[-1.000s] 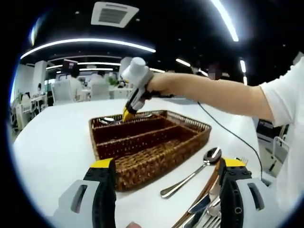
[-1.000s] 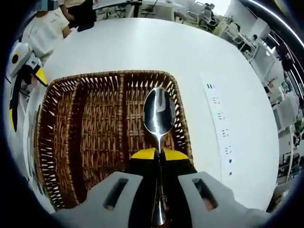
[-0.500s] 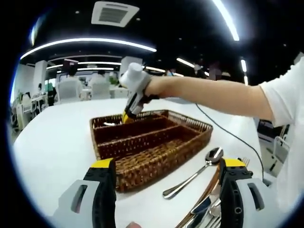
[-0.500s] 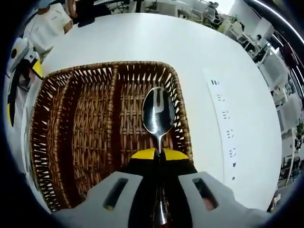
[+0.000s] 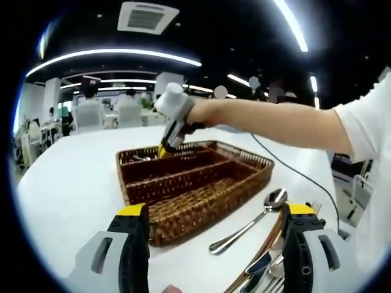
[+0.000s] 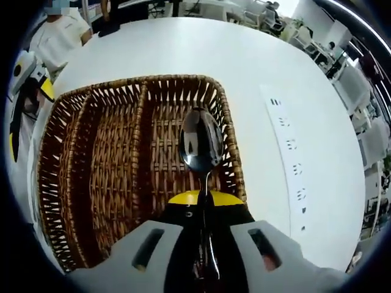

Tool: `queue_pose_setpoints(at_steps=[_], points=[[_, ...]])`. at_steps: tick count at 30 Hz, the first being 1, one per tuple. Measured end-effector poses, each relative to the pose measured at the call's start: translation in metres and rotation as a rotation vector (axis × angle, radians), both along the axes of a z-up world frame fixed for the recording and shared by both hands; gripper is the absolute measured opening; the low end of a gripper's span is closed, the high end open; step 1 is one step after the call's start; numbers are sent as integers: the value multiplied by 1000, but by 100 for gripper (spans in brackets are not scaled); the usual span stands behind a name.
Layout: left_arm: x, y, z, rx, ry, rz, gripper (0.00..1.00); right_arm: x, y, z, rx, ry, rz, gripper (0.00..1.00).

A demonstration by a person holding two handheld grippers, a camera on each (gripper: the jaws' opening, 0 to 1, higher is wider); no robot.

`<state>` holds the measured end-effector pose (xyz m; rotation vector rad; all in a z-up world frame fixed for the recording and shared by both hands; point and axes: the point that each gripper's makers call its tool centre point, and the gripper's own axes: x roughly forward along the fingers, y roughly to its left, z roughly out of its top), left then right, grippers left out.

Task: Arrange the knives, forks, and spoons in their matching storage slots by inserting each utensil handle-first until every utensil is classified and aligned in the correct compartment

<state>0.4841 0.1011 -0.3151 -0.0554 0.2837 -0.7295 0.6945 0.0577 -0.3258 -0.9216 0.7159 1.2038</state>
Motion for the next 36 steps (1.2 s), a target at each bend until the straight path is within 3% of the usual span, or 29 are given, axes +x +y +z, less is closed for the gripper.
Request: queue_pose_setpoints(at_steps=[11, 19, 36], points=[[16, -8, 1, 21, 12, -13, 90, 48, 2, -41, -51, 20, 13, 4], [19, -7, -1, 29, 17, -9, 90, 55, 2, -56, -61, 40, 22, 4], [14, -8, 0, 25, 13, -9, 90, 48, 4, -54, -53, 35, 33, 4]])
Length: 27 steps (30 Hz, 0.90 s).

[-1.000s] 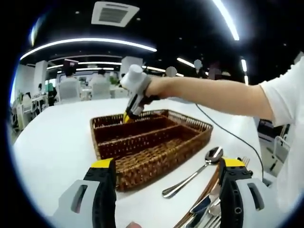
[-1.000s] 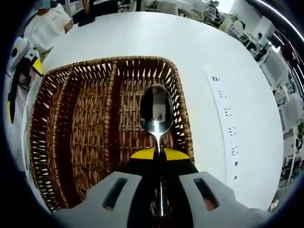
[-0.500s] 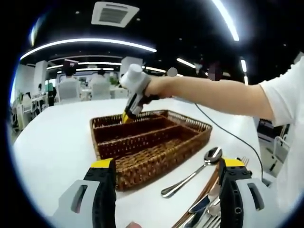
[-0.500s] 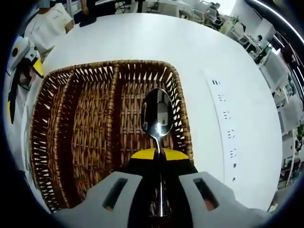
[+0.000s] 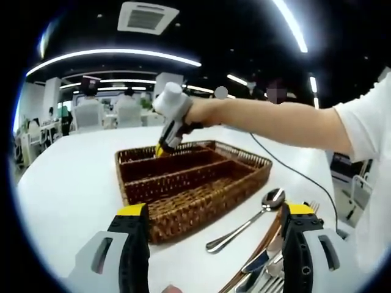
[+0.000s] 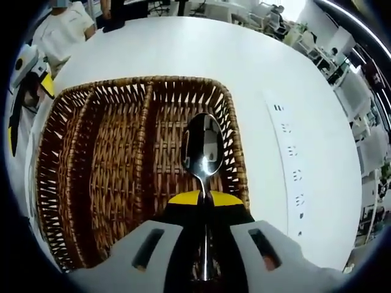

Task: Arrange the knives, forks, and spoons in their matching storage slots by inserting each utensil handle-first until every utensil is classified and aligned in the correct compartment

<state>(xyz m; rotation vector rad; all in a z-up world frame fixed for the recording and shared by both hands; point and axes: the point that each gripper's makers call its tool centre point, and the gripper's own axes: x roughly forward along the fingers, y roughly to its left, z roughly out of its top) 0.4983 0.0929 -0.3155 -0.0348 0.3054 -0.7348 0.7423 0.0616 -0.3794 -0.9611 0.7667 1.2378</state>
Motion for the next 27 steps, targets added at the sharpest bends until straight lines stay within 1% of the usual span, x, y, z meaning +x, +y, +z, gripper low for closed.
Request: queue_pose_setpoints(at_steps=[5, 10, 14, 17, 21, 24, 27], points=[[-1, -1, -1, -2, 3, -5, 90, 1, 5, -2, -3, -26, 40, 4], [-1, -1, 0, -1, 2, -4, 90, 1, 4, -1, 1, -24, 25, 5], [-1, -2, 0, 2, 1, -7, 90, 1, 0, 7, 3, -40, 19, 7], [-1, -4, 0, 4, 0, -12, 89, 1, -1, 13, 18, -41, 4, 8], [-2, -6, 2, 7, -3, -18, 89, -3, -4, 20, 29, -33, -2, 10], [-2, -8, 3, 10, -8, -22, 89, -9, -3, 28, 61, -22, -13, 12], [-3, -11, 5, 13, -11, -27, 89, -13, -4, 32, 72, -22, -20, 13]])
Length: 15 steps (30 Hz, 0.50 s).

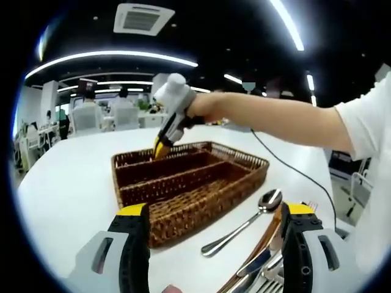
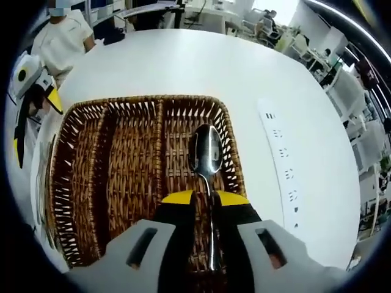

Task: Arrange the knives, forks, and spoons in their matching storage slots by inserting each utensil handle-first until every utensil is classified and aligned in the correct compartment

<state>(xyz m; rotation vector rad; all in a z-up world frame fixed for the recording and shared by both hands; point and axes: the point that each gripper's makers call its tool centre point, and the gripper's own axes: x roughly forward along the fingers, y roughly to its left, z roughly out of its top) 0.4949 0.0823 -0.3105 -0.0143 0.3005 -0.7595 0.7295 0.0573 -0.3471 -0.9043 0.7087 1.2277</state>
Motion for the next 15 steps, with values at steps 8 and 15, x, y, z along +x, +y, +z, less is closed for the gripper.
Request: queue_pose_setpoints(at_steps=[8, 15], points=[[-3, -4, 1, 15, -5, -15, 89, -13, -4, 12, 50, 11, -29, 18], [-7, -8, 1, 37, -14, -27, 87, -24, -7, 24, 123, 19, -57, 19]])
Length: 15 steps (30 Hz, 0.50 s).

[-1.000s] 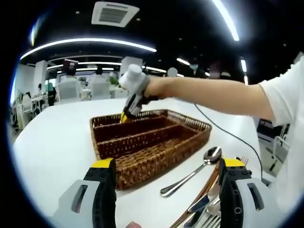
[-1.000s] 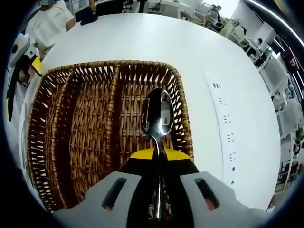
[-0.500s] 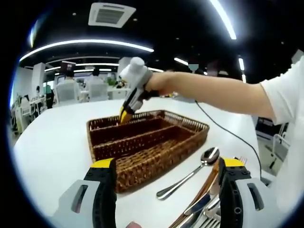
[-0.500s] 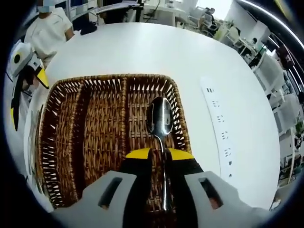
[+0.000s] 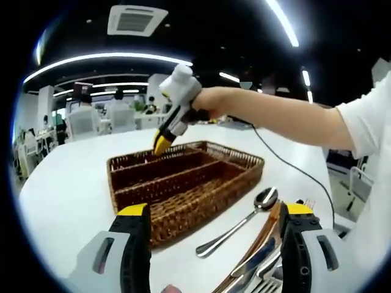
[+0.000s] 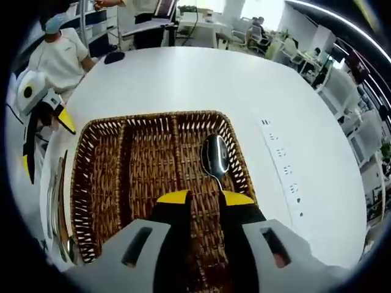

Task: Arrange the knives, forks, and spoons in their matching storage slots by inserting each utensil handle-first until every utensil is classified and aligned in the correct compartment

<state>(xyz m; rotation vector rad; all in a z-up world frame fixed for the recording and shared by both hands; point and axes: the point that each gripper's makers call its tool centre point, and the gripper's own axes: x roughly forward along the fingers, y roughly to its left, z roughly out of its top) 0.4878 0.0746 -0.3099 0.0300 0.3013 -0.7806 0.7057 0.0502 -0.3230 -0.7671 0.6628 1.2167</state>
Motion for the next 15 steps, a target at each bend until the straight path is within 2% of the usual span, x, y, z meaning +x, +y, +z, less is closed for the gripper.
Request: queue_pose_setpoints(at_steps=[4, 15], points=[[-3, -3, -1, 1, -2, -4, 87, -7, -4, 3, 5, -15, -2, 22], [-4, -7, 0, 23, -12, -10, 87, -25, -14, 14, 99, -29, -36, 26]])
